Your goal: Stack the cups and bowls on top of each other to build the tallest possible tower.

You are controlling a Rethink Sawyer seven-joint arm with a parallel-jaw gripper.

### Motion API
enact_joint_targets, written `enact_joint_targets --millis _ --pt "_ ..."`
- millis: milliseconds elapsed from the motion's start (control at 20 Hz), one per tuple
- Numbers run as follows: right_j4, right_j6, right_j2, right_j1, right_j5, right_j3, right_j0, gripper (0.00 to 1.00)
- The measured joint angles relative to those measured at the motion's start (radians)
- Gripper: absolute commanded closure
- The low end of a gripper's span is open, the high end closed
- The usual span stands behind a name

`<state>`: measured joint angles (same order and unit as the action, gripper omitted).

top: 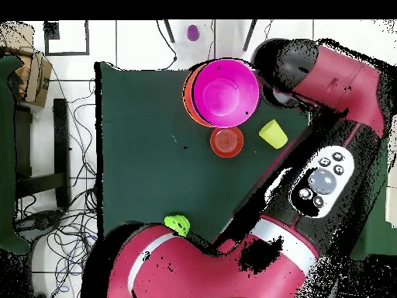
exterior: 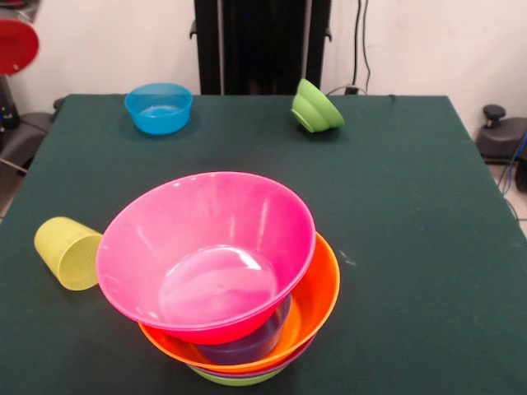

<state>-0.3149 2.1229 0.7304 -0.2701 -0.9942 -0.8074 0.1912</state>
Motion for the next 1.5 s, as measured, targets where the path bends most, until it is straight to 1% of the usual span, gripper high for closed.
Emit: enact_joint_targets --millis 250,600,1500 --pt "0.043 -0.009 -0.009 -0.018 0.0 -0.005 0.01 0.0" --pt "0.076 -0.009 -0.019 -0.018 0.0 -0.005 0.009 0.0" --pt "0.079 -0.009 -0.096 -0.002 0.0 0.0 0.009 0.0"
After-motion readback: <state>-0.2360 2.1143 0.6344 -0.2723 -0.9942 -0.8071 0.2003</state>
